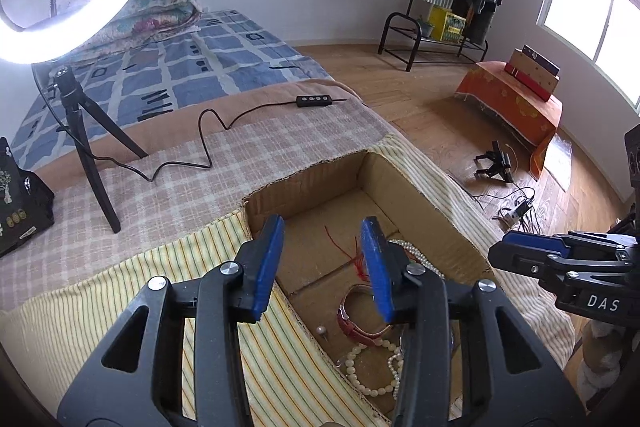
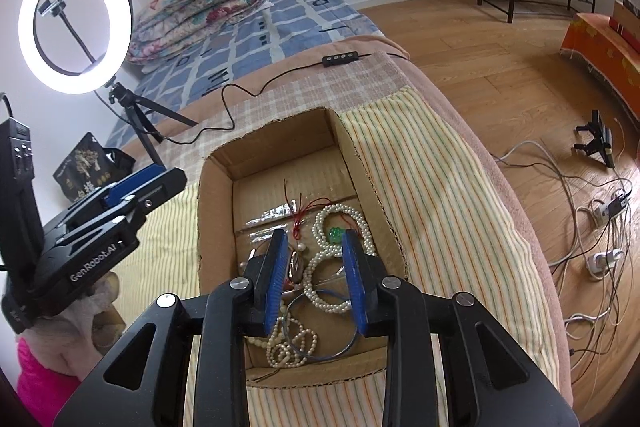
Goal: Organize jewelry
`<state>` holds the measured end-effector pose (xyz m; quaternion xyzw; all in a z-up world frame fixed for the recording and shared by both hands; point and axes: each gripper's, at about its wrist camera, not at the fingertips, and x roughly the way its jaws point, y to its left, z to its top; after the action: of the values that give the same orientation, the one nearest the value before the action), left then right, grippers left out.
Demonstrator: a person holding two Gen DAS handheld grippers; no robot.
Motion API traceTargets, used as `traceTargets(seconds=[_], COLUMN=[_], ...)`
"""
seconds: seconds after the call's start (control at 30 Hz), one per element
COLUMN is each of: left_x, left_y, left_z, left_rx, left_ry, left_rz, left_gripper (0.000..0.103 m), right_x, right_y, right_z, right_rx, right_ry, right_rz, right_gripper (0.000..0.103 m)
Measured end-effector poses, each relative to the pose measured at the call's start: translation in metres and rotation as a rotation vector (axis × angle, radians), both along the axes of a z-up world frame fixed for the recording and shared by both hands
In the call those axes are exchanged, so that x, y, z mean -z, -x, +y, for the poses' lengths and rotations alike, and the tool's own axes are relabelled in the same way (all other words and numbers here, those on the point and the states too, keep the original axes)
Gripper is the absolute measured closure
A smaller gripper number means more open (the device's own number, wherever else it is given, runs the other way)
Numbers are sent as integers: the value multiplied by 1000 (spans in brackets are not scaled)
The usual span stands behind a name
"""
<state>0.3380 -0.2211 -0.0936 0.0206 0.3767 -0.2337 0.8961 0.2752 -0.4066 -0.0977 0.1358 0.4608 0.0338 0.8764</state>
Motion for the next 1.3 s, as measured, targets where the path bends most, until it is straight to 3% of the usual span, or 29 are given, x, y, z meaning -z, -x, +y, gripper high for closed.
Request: traceTargets(seconds=[0.53, 1.07, 1.3], left_x=[-52, -104, -113], left_y=[48, 132, 169], left_z=[28, 61, 71], left_rx=[-16, -18, -19], left_ry=[26, 31, 22], left_rz=[-86, -171, -179], left_gripper=[62, 62, 62], right_x=[-35, -76, -85], right_y=[33, 92, 116], right_z=[18, 47, 55], right_rx=[10, 4, 12], right_ry=[82, 159, 194], right_rz=[-81, -219, -268], right_gripper=[77, 77, 77])
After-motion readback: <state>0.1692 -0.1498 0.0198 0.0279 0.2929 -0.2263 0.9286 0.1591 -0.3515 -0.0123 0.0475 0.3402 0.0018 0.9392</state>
